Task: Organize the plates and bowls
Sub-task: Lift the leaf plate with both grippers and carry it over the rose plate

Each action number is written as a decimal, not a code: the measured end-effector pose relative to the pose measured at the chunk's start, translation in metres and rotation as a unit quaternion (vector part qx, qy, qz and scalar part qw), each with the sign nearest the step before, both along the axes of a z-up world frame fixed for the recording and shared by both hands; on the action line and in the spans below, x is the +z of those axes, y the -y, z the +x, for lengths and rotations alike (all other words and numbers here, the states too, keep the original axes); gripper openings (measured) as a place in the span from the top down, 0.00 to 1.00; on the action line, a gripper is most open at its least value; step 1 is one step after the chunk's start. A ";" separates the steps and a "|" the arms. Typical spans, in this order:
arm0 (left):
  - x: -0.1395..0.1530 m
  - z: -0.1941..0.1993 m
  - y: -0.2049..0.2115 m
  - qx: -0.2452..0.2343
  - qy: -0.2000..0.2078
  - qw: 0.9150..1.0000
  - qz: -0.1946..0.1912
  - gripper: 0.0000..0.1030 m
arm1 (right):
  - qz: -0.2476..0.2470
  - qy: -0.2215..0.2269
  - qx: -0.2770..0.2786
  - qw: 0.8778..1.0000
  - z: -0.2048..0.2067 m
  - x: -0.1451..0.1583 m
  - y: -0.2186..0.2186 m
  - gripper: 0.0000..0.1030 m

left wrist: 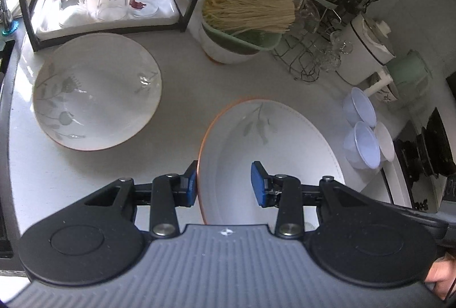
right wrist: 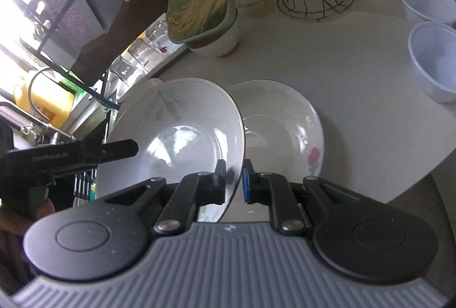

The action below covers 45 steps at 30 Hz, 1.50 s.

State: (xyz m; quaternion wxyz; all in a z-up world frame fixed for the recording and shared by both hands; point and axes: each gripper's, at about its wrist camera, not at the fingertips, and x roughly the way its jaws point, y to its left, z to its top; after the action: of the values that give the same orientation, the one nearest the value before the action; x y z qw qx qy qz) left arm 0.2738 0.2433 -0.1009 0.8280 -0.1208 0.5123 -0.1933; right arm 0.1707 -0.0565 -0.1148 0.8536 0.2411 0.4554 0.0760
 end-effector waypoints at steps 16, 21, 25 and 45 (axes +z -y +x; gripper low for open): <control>-0.043 0.009 0.034 0.025 -0.031 0.998 0.053 0.59 | 0.003 -0.026 0.032 0.999 0.030 -0.045 0.030 0.86; -0.046 0.010 0.048 0.009 -0.040 0.995 0.094 0.59 | -0.013 -0.021 0.047 0.999 0.035 -0.047 0.031 0.85; -0.049 0.011 0.059 0.001 -0.046 0.992 0.115 0.59 | -0.010 -0.022 0.049 0.999 0.039 -0.051 0.039 0.85; -0.057 0.021 0.091 0.004 -0.042 0.982 0.183 0.57 | -0.027 -0.013 0.065 0.997 0.046 -0.057 0.046 0.85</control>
State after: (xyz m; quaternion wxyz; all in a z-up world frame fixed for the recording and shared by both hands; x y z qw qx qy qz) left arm 0.2949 0.1518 -0.1581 0.8145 0.0223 0.5731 -0.0876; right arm 0.2166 -0.1026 -0.1715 0.8472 0.1885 0.4831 0.1156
